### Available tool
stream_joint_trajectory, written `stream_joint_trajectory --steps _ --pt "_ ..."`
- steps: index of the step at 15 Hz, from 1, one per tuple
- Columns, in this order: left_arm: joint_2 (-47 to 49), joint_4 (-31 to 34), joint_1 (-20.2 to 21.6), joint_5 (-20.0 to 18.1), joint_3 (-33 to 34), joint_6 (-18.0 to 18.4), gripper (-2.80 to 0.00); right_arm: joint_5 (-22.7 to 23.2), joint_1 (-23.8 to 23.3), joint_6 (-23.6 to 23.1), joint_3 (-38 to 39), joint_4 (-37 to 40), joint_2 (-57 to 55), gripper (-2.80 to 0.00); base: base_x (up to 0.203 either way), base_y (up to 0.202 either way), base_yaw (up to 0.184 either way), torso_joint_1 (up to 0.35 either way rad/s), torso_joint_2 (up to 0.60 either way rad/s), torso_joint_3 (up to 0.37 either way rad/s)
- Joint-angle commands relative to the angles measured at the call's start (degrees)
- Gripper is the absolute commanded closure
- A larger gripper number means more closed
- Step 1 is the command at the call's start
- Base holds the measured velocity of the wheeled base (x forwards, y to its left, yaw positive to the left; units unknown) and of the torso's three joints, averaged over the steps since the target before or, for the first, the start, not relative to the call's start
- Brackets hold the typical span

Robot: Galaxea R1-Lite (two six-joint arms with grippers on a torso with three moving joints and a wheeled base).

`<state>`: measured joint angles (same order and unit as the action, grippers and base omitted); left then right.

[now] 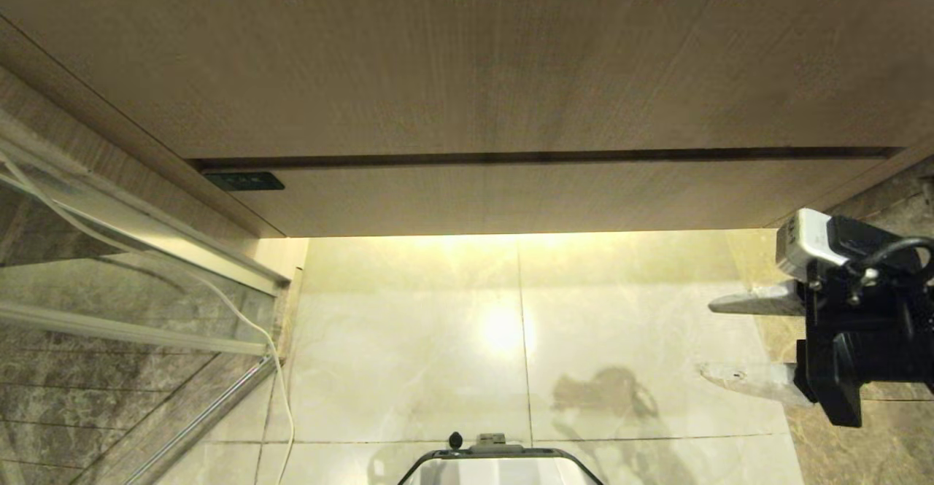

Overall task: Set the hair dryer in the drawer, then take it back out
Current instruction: Pull open the drawer

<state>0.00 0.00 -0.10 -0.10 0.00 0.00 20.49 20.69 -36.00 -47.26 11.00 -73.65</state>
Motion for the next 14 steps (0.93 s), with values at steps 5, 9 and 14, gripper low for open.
stream_joint_trajectory --steps 5,9,14 --pt "0.0 0.0 0.01 0.01 0.09 0.0 0.0 -9.61 -0.16 -17.8 5.07 -16.4 -2.81 -2.8 0.0 0.0 0.0 0.0 0.0 0.0" --pt "0.0 0.0 0.01 0.01 0.09 0.0 0.0 -14.52 -0.12 -19.55 6.83 -23.31 -4.83 -2.8 0.0 0.0 0.0 0.0 0.0 0.0" --pt "0.0 0.0 0.01 0.01 0.09 0.0 0.0 -15.81 0.23 -24.5 10.32 -43.74 -14.39 -2.8 0.0 0.0 0.0 0.0 0.0 0.0"
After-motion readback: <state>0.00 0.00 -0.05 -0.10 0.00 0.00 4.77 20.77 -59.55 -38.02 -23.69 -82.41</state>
